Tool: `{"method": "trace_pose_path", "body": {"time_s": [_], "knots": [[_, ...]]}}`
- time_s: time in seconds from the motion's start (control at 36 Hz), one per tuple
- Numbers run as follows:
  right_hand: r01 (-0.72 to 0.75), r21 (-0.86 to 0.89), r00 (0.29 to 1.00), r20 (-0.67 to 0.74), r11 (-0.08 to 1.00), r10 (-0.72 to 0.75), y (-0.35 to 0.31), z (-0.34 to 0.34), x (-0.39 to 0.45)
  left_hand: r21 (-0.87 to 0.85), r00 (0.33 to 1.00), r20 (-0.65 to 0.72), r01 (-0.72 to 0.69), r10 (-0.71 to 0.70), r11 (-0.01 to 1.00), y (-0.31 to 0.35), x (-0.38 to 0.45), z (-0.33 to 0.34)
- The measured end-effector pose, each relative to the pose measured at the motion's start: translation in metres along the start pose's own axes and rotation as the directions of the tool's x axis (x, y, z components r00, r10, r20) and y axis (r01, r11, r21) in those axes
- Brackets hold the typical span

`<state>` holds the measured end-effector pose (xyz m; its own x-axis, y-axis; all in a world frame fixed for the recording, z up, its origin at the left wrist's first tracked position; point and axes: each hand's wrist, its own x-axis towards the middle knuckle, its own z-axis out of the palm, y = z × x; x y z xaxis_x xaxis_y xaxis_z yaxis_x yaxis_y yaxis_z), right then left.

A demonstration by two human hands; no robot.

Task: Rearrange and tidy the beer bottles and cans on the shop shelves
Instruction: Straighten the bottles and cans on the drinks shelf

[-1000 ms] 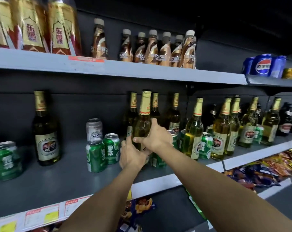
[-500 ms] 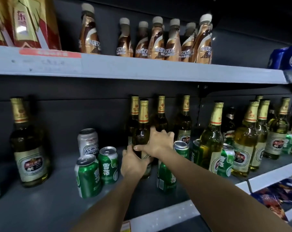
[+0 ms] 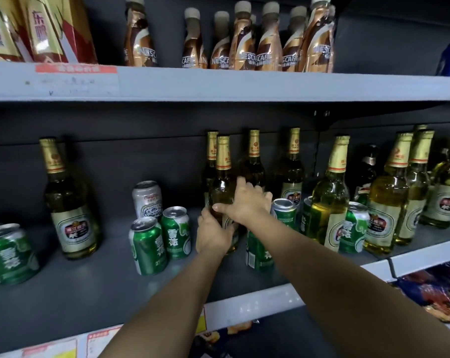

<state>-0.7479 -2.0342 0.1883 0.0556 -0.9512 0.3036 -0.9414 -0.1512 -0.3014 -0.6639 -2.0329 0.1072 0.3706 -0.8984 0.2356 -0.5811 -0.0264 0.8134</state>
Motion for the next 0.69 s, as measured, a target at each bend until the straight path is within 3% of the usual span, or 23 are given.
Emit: {"method": "trace_pose_path", "body": {"time_s": [0.11,0.25,0.5,0.69], "knots": [[0.058,0.054,0.983,-0.175,0.997,-0.047,0.007,-0.009,-0.017,0.145,0.995,-0.088,-0.028,0.041,0.989,0.001,-0.021,-0.012],[0.200,0.033,0.940,-0.287,0.979,-0.182,0.004,-0.014,-0.049,0.426,0.957,-0.178,-0.134,0.228,0.895,-0.006,-0.054,-0.045],[0.430,0.081,0.903,-0.020,0.899,-0.430,-0.060,0.026,-0.114,0.595,0.933,-0.351,0.151,0.086,0.790,-0.071,-0.122,-0.155],[0.587,0.156,0.776,0.172,0.795,-0.607,-0.141,0.067,-0.178,0.601,0.869,-0.476,0.431,-0.132,0.673,-0.141,-0.205,-0.266]]}}
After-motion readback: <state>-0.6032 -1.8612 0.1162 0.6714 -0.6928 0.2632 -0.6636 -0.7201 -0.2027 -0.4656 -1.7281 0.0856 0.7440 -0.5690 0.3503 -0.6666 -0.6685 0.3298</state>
